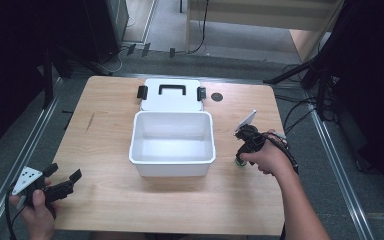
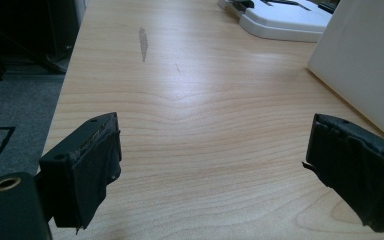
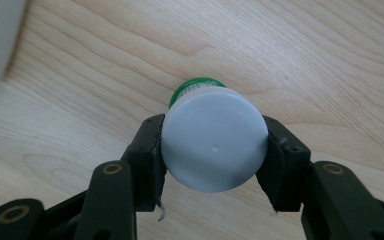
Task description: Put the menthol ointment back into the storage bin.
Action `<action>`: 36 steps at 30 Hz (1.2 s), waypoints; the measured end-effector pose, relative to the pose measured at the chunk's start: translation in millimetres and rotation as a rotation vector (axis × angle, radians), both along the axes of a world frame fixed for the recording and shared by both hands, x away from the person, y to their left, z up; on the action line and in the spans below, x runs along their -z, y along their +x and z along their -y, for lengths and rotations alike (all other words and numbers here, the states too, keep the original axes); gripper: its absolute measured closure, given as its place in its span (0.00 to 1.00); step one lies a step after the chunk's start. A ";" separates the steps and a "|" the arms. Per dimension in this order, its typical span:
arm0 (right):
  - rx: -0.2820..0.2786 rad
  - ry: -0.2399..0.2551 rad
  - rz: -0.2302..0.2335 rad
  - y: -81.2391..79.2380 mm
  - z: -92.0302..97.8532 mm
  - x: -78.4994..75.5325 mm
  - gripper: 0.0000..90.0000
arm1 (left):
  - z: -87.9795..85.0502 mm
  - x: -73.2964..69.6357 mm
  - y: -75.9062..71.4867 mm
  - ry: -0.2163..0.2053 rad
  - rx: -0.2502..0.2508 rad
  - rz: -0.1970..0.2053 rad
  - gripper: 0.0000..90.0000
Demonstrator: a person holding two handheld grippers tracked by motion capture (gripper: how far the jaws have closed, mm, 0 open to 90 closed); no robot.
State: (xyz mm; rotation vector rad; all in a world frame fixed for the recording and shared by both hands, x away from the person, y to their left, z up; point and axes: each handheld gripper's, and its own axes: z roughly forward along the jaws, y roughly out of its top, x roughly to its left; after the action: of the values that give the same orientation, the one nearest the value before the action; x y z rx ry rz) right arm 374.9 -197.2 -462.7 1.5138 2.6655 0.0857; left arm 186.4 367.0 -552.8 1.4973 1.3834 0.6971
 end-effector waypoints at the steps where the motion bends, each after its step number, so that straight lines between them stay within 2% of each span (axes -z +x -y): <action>1: -0.004 0.007 0.000 -0.1 -0.8 -3.1 0.57 | 0.0 0.0 0.0 0.000 -0.001 0.000 0.09; 9: -0.065 0.019 -0.008 -2.8 -14.4 -30.4 0.57 | -0.1 -0.1 0.1 0.000 0.002 -0.002 0.09; 14: -0.083 0.031 0.001 -2.1 -24.5 -47.0 0.57 | -0.1 -0.1 0.1 0.000 0.002 -0.004 0.09; 23: -0.101 0.024 -0.004 2.3 -40.9 -73.9 0.57 | -0.2 -0.1 0.1 -0.001 0.003 -0.003 0.09; 36: -0.142 0.025 0.019 8.1 -63.7 -111.6 0.57 | -0.1 -0.2 0.4 -0.004 0.005 -0.005 0.09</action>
State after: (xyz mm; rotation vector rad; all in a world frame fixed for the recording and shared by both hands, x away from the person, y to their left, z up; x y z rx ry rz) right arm 383.0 -133.5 -351.1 1.3210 2.7637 0.1418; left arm 186.9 367.1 -552.6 1.4998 1.3831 0.6880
